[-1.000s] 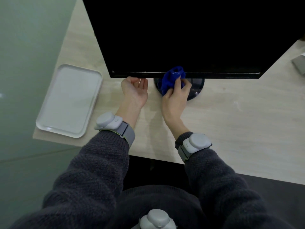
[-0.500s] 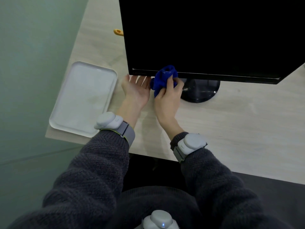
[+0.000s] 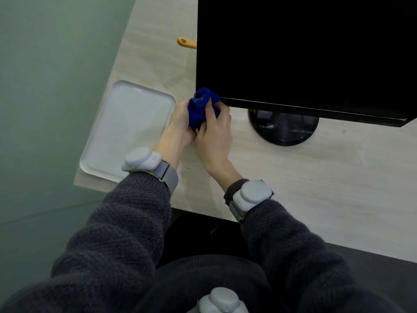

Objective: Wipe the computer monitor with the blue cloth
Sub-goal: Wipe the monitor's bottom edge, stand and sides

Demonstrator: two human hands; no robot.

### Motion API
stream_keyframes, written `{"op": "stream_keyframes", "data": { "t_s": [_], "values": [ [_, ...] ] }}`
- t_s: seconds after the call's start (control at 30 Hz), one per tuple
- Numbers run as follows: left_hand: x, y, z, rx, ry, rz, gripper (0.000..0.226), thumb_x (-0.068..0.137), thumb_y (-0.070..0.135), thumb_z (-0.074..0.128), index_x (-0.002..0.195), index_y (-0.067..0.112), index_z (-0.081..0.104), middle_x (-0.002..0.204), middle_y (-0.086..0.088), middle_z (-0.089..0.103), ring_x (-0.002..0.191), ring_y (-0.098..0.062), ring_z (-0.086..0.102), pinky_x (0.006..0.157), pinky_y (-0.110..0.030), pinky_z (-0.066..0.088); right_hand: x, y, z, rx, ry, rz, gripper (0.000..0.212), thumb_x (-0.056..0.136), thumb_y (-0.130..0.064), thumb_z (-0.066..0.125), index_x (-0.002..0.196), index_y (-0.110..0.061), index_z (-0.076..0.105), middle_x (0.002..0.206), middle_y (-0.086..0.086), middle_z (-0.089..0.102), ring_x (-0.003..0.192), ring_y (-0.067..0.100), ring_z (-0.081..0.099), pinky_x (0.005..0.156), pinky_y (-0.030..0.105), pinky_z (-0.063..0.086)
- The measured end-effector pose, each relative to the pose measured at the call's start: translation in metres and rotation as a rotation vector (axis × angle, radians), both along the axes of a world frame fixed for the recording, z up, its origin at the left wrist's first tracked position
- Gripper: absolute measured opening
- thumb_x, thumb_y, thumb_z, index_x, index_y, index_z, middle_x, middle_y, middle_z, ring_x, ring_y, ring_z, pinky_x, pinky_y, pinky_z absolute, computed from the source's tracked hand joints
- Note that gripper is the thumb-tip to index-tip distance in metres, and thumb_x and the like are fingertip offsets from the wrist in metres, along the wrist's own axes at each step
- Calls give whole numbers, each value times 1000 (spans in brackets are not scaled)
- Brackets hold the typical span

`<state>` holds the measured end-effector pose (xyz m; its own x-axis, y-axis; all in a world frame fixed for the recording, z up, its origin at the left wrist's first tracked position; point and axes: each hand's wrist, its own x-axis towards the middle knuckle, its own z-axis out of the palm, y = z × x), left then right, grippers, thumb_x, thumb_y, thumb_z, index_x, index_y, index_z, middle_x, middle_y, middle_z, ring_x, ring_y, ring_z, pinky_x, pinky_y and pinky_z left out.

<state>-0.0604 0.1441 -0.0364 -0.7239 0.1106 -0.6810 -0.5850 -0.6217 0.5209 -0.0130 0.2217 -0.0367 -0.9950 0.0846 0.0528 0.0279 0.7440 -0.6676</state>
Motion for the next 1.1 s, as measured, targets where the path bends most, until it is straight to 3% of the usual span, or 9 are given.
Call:
{"op": "stream_keyframes", "data": {
  "t_s": [0.17,0.27,0.43,0.6,0.67,0.77,0.83,1.0,1.1],
  "values": [
    [-1,-2,3,-3,-67,202,25,90,15,38,81,8,60,69,-6,63,66,-20,61,63,-26,52,-3,23,6,-1,-44,156,42,85,-10,51,126,-14,58,124,10,52,104,29,52,73,33,44],
    [-1,-4,-5,-270,-114,287,22,90,15,42,80,13,62,78,0,61,73,-15,56,75,-26,41,1,45,13,-23,-66,87,34,85,-20,50,115,-20,64,110,2,54,89,23,57,73,32,46],
    [5,3,-5,-497,-95,310,16,85,16,49,81,17,65,78,3,61,75,-13,56,74,-26,42,6,80,10,149,-239,-16,47,93,-43,51,131,-15,50,133,8,43,104,27,55,78,32,43],
    [15,17,-5,-576,-56,107,10,86,13,52,82,13,61,71,1,55,62,-13,51,58,-23,41,16,98,1,286,-325,23,41,87,-47,56,109,-12,57,110,5,54,98,24,51,71,31,41],
    [25,26,-5,-632,5,-49,12,87,6,49,91,10,60,71,1,55,61,-10,49,54,-19,44,24,93,-1,247,-453,108,56,73,-52,70,109,-14,48,106,0,47,94,18,45,71,33,44],
    [41,36,-7,-841,162,-265,27,82,-4,46,99,9,63,89,-2,59,76,-10,55,60,-7,44,33,85,-5,282,-478,239,56,72,-26,78,113,-12,43,111,5,47,100,22,46,75,34,47],
    [48,40,-8,-993,212,-320,33,78,-5,45,97,13,64,103,-6,57,88,-18,56,74,-18,46,31,91,0,265,-433,254,37,79,-7,65,112,-10,49,109,9,55,98,27,53,75,35,48],
    [46,38,-8,-1060,179,-143,21,84,5,47,84,19,62,99,-5,56,93,-23,55,82,-33,46,10,126,48,57,-389,214,46,64,-11,40,93,-24,74,90,1,69,84,23,59,72,30,47],
    [45,42,-6,-1043,197,-104,20,84,8,47,82,20,63,94,-4,56,83,-18,52,74,-29,42,7,146,57,146,-302,260,44,75,-2,43,100,-22,73,113,3,64,104,28,53,91,42,44]
  ]
}}
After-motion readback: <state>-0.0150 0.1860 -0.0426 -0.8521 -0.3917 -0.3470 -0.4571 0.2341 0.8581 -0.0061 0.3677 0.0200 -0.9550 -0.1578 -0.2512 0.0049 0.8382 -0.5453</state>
